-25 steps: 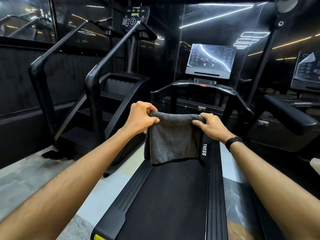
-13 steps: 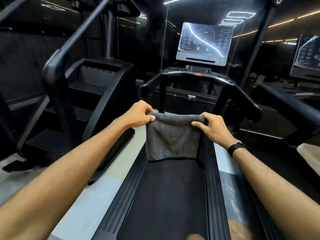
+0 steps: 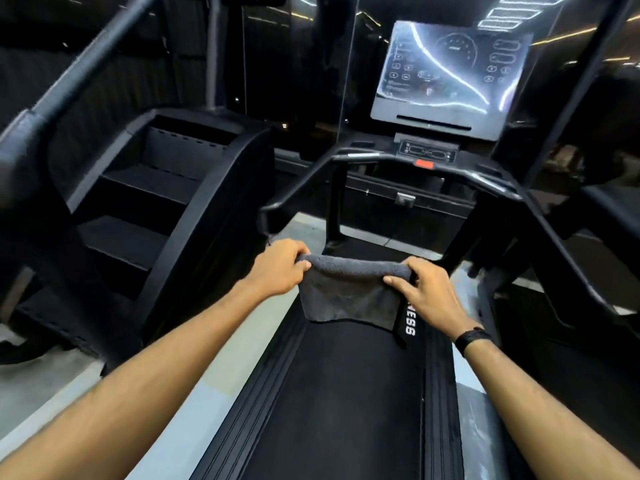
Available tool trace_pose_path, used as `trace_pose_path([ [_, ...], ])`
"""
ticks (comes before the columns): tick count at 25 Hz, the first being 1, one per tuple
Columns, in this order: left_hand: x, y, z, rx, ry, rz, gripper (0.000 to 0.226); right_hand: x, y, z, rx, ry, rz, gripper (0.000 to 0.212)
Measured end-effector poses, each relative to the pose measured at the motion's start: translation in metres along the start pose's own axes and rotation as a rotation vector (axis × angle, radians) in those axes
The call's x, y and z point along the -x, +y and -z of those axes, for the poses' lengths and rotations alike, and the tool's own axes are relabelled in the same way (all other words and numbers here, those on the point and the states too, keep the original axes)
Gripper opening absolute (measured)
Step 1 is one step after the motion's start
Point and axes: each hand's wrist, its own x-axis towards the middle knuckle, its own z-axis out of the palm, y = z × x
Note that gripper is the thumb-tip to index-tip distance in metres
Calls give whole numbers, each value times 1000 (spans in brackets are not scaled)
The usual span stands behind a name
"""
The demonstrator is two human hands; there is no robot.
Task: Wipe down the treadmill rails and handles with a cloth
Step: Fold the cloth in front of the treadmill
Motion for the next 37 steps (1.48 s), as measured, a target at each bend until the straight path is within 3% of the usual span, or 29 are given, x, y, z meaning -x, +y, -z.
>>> trace_pose_path([
  [5,-46,19,55,-60,-46,108,14,-78,-17,41,-1,-132,20,24],
  [10,-75,27,120,-63,-26,132,14,-142,-48,77,-18,-187,87,27],
  [16,-101,-9,145,-29,13,185,10,-198,-73,59,-14,-237,130,27],
  [21,-145,-77,148,299,86,216,3,-264,-84,10,-34,-273,109,33],
  [24,-167,-119,142,430,143,222,2,-296,-87,-28,-22,-375,83,41],
  [29,-191,-148,139,679,-19,330,11,-343,-80,-48,-97,-526,6,49],
  [32,-220,-152,139,837,155,428,11,-396,-93,-49,-97,-512,-42,50],
  [34,-240,-158,129,737,313,569,13,-426,-105,-68,20,-354,-26,36],
  [36,-250,-170,102,533,257,731,25,-440,-109,-109,70,-282,-32,29],
  [37,-250,-178,81,485,164,795,38,-438,-109,-135,37,-335,-24,32],
])
